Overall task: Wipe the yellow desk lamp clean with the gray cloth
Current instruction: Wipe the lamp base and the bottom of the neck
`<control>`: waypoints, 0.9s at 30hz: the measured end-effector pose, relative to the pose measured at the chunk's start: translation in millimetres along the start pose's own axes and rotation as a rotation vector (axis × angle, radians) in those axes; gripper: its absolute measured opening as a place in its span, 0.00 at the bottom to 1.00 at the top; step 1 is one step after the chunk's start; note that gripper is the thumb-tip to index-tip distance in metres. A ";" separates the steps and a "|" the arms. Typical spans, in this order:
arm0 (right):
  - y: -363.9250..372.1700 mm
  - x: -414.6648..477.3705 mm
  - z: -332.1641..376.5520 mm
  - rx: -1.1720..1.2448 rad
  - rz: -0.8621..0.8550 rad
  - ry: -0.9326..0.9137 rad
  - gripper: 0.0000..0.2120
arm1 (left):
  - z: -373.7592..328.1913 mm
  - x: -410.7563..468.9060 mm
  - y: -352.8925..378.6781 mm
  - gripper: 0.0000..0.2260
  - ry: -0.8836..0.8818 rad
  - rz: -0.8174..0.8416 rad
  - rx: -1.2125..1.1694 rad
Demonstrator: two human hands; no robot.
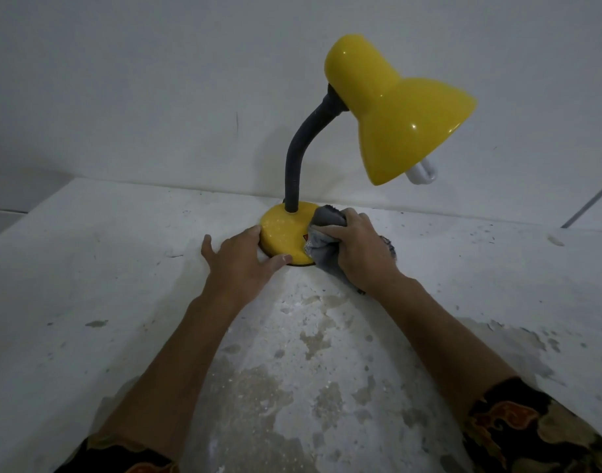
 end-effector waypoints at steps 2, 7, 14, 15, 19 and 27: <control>0.8 -6.3 1.8 0.005 -0.009 -0.011 0.21 | 0.1 0.2 1.4 0.29 -0.012 -0.006 0.017; -9.7 -12.2 -2.8 0.041 0.065 0.015 0.20 | -2.7 -2.2 3.6 0.29 -0.042 -0.026 -0.007; -26.4 19.0 -26.1 0.035 -0.073 0.182 0.20 | -44.1 -22.2 16.0 0.28 0.066 -0.112 0.095; -23.6 25.9 -24.5 0.001 -0.058 0.202 0.20 | -45.2 -23.0 16.1 0.27 0.076 -0.114 0.105; -1.4 37.0 11.6 -0.332 -0.022 0.241 0.14 | -38.4 -18.0 17.9 0.21 0.076 -0.099 0.066; 2.6 16.5 43.3 0.029 0.020 0.038 0.16 | -25.9 -11.3 9.9 0.08 0.039 -0.088 0.003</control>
Point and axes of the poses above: each hand's wrist, its own x-axis towards the middle knuckle, its own y-axis out of the palm, z = x × y, the point moved 5 cm from there along x, towards the middle knuckle, and after that the axes turned 7 degrees about y, right-handed, at the moved point
